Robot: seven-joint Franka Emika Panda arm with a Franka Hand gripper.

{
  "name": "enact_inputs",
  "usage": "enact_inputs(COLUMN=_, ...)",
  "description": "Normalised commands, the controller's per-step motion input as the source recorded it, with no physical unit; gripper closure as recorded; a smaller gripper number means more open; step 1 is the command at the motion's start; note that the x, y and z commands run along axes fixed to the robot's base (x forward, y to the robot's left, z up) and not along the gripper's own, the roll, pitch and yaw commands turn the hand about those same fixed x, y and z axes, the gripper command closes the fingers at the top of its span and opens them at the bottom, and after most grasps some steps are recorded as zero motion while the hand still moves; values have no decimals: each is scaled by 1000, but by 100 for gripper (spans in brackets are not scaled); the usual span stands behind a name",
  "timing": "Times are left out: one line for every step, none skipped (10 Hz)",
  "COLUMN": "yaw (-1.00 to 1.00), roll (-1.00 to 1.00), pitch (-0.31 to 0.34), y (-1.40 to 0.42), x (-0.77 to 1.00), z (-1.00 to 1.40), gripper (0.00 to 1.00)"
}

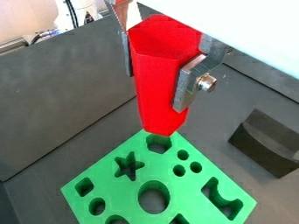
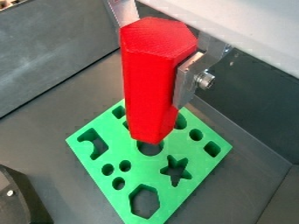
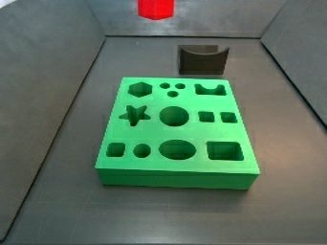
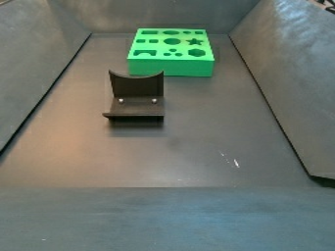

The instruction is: Insert the hexagon object.

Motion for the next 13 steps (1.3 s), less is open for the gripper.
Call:
enact_inputs(yaw=40, roll=43, pitch=0, y=0, x=20, z=-51, gripper=100)
enact_inputs(yaw=0, roll=-4, pitch=0, y=-23, x=0, z=-77, gripper=100)
enact_inputs(yaw=0, roll=-129, pitch=-21, y=117, x=40, z=-769, gripper=100)
enact_inputs(yaw=-137, roll=-250, pitch=-127, y=514, x=-289, z=-889, gripper=100)
enact_inputs(yaw=-206, roll=-301, pitch=-143, y=403, x=-149, z=-763, gripper=100)
enact_inputs(yaw=-460, roll=-287, pitch=-110, y=226, x=-74, z=-751, gripper=100)
enact_inputs(yaw=-486, roll=-310, pitch=-154, y=177, x=-60, z=-706, gripper=100)
enact_inputs(yaw=-457, roll=-299, pitch=-174, y=226, x=-71, z=-720, gripper=100)
enact_inputs(yaw=-437, roll=-299, pitch=-171, y=220, x=-106, z=-734, gripper=100)
enact_inputs(yaw=-269, roll=-394, pitch=-113, y=309, x=0, z=-557, gripper=100)
enact_inputs(yaw=-106, roll=-376, pitch=-64, y=260, x=-54, z=-589, gripper=100)
enact_inputs(yaw=0, roll=-380, pitch=-110, y=214, x=-131, z=-560, gripper=100)
enact_inputs(yaw=0, roll=-391, pitch=-103, y=157, x=-151, z=-517, gripper=100)
